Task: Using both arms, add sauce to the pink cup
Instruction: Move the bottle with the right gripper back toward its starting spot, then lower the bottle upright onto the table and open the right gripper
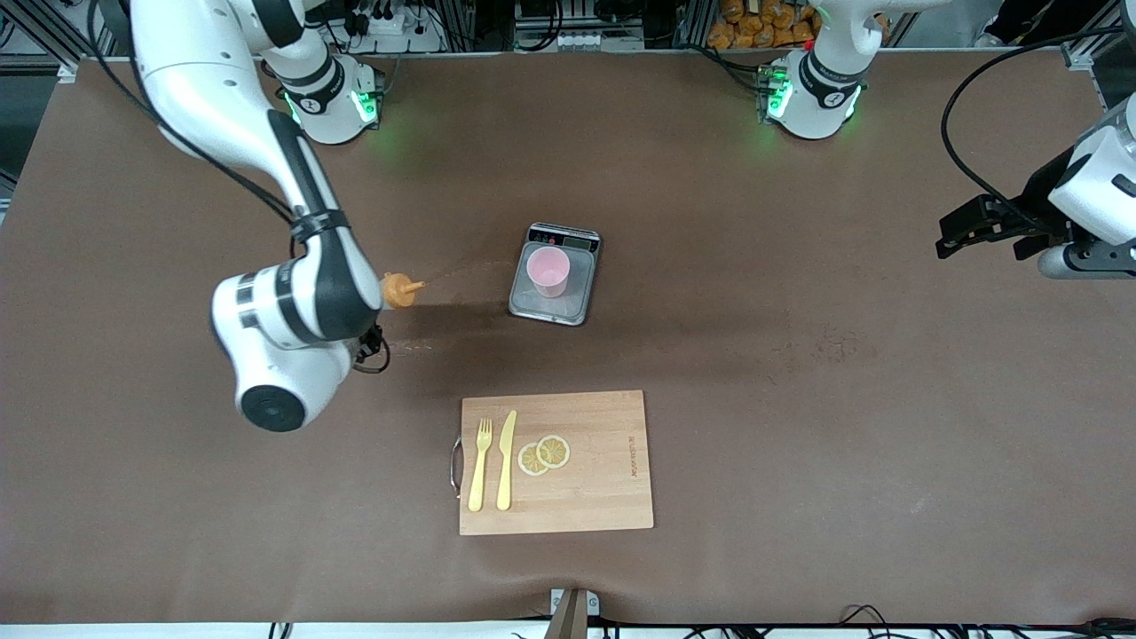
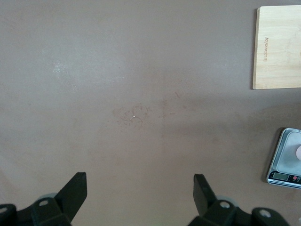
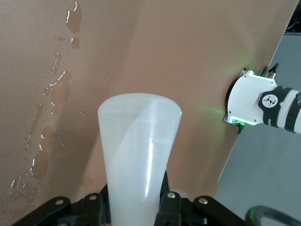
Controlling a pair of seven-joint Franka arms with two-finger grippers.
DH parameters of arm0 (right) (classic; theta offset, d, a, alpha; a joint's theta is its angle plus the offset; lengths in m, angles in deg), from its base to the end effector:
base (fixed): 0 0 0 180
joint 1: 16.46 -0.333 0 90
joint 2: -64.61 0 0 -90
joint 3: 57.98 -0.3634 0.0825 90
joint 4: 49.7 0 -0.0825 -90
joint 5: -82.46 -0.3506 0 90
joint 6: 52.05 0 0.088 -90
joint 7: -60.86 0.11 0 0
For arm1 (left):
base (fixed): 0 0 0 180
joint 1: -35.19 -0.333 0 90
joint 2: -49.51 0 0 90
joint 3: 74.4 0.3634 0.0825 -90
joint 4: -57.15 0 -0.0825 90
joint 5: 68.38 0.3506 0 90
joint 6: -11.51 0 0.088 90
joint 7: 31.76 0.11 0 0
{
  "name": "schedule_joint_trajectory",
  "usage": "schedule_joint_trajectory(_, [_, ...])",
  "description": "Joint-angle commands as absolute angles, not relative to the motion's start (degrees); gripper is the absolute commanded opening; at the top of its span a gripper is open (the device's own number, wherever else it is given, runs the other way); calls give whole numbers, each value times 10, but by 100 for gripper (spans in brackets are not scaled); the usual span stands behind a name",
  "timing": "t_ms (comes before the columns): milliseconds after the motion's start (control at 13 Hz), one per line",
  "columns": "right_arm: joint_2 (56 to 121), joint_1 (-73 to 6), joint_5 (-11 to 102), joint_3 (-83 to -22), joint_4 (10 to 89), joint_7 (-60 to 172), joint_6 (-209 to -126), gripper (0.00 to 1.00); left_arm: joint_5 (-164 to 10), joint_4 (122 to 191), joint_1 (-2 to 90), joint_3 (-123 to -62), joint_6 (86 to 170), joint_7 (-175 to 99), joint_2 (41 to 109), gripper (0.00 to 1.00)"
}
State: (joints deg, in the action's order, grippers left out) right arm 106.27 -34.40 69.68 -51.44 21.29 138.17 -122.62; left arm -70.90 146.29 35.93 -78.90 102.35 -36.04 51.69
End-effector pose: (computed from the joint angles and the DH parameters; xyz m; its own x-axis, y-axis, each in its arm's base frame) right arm 0.6275 0.1772 0.3530 0.2960 -0.9154 -0.2727 -0.6744 -0.4024 0.6190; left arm 0.5331 -0.0527 0.6568 0.9998 -0.0162 -0.0118 -0.0156 -0.9988 0.0462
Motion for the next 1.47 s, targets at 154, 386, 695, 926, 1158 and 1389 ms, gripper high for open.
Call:
schedule_joint_trajectory(154, [1042, -218, 674, -524, 220, 1199, -1180, 27, -696, 1463, 364, -790, 1020, -367, 515, 100])
schedule_joint_trajectory(386, [1044, -156, 637, -524, 222, 1105, -1177, 27, -696, 1463, 365, -790, 1020, -367, 515, 100])
schedule_joint_trajectory(695, [1063, -77, 594, -524, 223, 946, -1162, 27, -696, 1463, 374, -790, 1021, -368, 516, 100])
schedule_joint_trajectory(926, [1089, -57, 545, -524, 225, 888, -1167, 27, -696, 1463, 373, -790, 1021, -369, 517, 100])
schedule_joint_trajectory(1158, [1114, -50, 521, -523, 235, 852, -1174, 27, -696, 1463, 375, -790, 1021, -369, 518, 100])
schedule_joint_trajectory(1389, [1142, -25, 521, -523, 247, 791, -1194, 27, -696, 1464, 375, -790, 1021, -369, 518, 100])
